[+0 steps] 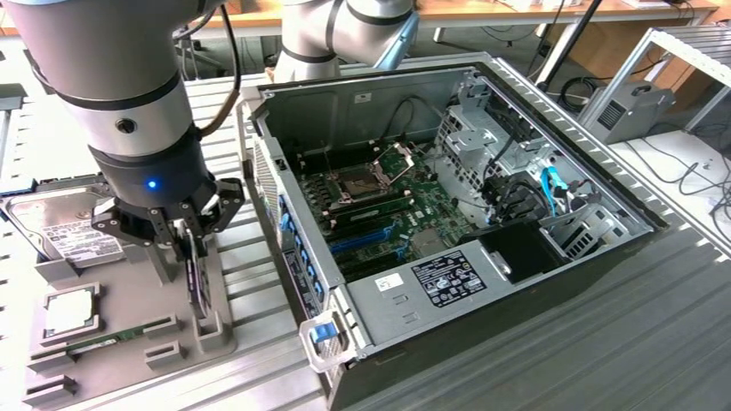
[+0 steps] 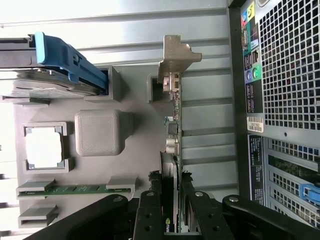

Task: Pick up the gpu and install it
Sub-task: 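Pick up the gpu and move the gpu toward the slot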

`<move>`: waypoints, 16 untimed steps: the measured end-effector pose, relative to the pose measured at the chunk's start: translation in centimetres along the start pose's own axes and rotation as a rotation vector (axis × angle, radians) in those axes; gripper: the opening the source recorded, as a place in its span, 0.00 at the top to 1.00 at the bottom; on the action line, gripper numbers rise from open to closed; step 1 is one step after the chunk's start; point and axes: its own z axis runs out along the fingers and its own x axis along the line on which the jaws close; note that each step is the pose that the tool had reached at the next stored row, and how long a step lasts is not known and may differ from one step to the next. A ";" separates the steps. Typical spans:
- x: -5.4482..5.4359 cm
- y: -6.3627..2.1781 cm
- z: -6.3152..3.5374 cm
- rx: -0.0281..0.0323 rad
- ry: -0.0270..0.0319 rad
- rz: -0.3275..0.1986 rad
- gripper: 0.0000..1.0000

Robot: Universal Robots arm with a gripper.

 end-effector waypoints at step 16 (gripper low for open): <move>0.0 0.03 -1.13 -0.0001 0.0000 0.000 0.74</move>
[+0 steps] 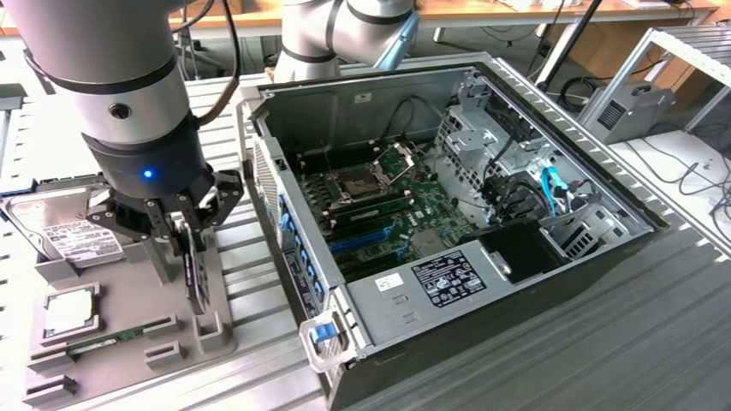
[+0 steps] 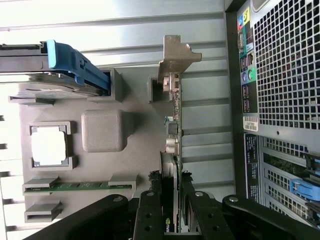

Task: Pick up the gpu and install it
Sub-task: 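Pick up the gpu and move the gpu toward the slot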

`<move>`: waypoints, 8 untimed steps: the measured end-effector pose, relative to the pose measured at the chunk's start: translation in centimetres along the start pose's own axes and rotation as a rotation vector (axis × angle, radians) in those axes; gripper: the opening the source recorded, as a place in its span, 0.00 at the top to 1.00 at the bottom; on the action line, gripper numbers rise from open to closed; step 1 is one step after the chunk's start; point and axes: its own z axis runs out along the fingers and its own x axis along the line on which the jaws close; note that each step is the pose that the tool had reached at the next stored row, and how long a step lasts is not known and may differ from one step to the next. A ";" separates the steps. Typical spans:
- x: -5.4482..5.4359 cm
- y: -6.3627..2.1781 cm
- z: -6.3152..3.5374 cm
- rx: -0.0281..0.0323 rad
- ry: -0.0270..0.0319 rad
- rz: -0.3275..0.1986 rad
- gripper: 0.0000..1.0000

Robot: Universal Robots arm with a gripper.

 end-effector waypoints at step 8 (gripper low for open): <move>0.0 0.01 -0.54 0.0001 0.0000 0.000 0.74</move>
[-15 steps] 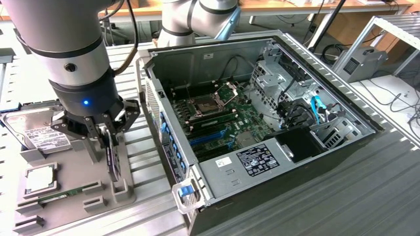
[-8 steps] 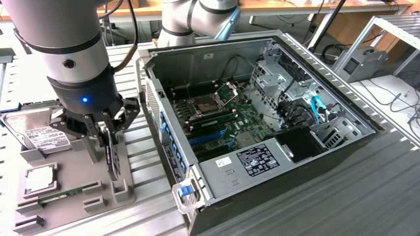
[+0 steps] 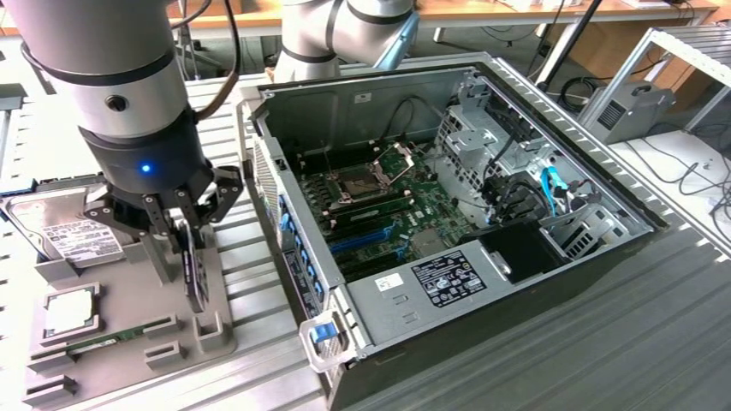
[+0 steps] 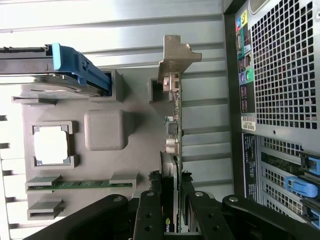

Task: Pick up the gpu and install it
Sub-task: 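Pick up the gpu and move the gpu toward the slot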

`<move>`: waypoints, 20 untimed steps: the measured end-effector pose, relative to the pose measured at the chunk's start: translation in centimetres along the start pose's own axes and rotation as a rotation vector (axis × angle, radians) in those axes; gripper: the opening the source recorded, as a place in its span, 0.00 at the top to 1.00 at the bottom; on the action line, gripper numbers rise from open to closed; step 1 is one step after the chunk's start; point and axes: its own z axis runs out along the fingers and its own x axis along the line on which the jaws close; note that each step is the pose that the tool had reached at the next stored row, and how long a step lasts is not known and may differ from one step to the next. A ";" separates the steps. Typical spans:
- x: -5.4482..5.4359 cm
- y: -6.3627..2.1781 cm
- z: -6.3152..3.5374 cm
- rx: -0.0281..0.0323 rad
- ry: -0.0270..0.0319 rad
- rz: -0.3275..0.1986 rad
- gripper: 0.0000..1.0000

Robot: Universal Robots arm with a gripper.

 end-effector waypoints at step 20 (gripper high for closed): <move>0.0 0.03 -1.16 0.0000 0.0000 0.000 0.74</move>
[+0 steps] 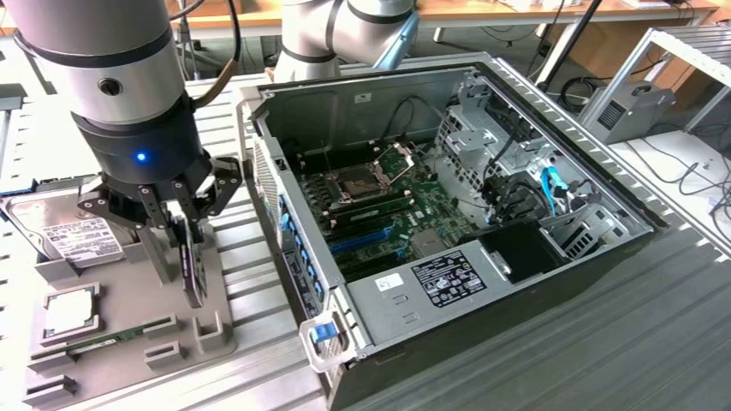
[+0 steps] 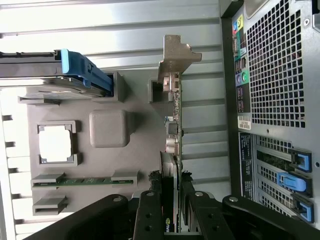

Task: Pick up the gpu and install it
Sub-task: 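Pick up the gpu and move the gpu toward the slot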

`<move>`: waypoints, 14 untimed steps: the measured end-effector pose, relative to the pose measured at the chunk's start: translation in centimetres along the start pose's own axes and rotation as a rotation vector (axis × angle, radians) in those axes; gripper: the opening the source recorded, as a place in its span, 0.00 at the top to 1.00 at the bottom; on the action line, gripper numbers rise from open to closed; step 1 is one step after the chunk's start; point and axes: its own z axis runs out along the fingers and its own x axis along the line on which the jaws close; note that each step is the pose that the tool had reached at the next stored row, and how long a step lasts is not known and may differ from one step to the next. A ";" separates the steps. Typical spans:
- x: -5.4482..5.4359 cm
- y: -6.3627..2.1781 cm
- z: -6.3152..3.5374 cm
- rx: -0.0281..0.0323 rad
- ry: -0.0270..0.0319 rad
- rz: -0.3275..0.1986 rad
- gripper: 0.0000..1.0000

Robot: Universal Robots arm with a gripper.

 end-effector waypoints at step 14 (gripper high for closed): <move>0.0 0.02 -0.97 0.0000 0.0000 0.000 0.74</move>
